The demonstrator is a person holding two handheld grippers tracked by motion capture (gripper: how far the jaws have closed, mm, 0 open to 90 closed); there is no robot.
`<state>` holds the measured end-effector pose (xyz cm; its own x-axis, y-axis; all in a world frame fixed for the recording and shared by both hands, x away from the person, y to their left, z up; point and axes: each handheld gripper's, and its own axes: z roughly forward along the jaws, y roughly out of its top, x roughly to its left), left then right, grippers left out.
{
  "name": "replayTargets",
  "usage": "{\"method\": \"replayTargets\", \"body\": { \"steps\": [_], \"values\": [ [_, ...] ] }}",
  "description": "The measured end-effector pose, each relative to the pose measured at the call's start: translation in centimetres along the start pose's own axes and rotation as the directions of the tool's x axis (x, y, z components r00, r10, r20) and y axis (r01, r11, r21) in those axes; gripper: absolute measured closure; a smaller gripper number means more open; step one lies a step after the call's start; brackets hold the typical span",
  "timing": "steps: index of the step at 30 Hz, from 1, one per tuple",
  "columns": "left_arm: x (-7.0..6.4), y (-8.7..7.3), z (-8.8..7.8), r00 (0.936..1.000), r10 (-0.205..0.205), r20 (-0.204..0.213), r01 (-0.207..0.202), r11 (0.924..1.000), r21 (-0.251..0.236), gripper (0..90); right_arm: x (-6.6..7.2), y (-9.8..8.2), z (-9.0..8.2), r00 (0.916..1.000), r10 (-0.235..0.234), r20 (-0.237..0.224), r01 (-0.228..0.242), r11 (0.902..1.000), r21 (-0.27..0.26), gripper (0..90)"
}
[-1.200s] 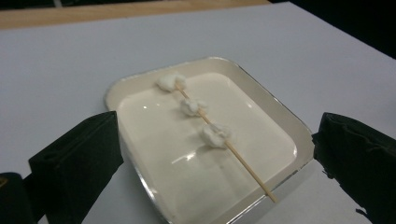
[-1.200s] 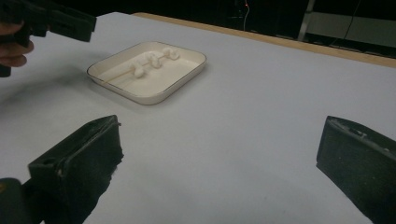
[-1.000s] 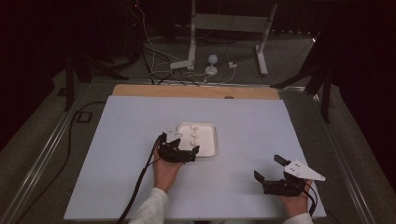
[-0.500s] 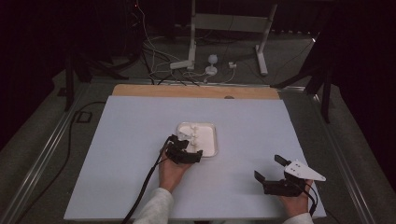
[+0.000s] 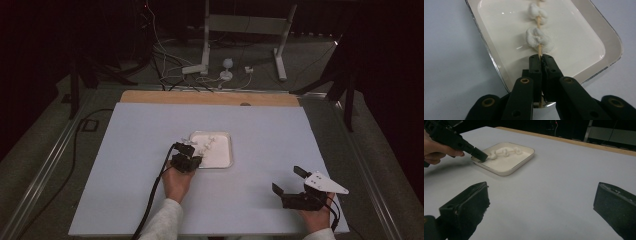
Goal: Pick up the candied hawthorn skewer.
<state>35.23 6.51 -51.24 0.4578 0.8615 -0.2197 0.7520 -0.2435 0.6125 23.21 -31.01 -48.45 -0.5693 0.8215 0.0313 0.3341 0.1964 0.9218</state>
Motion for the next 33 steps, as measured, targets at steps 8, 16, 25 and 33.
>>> {"method": "replayTargets", "body": {
  "steps": [8, 16, 25, 33],
  "values": [
    [0.3, -0.3, -0.7, 0.9991, -0.020, 0.038, 0.021, 0.9994, -0.026, 89.5, 0.0, 0.0, 0.0, 1.0000, -0.001, 0.000, 0.001, 1.0000, -0.001, 0.0],
    [0.5, -0.2, -2.4, 0.9974, -0.014, 0.071, 0.020, 0.9964, -0.083, 89.5, 0.0, 0.0, 0.0, 1.0000, 0.001, 0.000, -0.001, 1.0000, -0.001, 0.0],
    [1.0, -0.3, -4.3, 0.9962, -0.012, 0.087, 0.025, 0.9893, -0.144, 89.4, 0.1, 0.0, 0.0, 1.0000, 0.004, 0.002, -0.004, 1.0000, -0.001, 0.0],
    [1.4, -0.9, -5.7, 0.9960, -0.004, 0.090, 0.022, 0.9811, -0.192, 89.3, 0.1, 0.1, -0.1, 0.9995, 0.032, 0.002, -0.032, 0.9994, -0.012, 0.0]
  ]
}}
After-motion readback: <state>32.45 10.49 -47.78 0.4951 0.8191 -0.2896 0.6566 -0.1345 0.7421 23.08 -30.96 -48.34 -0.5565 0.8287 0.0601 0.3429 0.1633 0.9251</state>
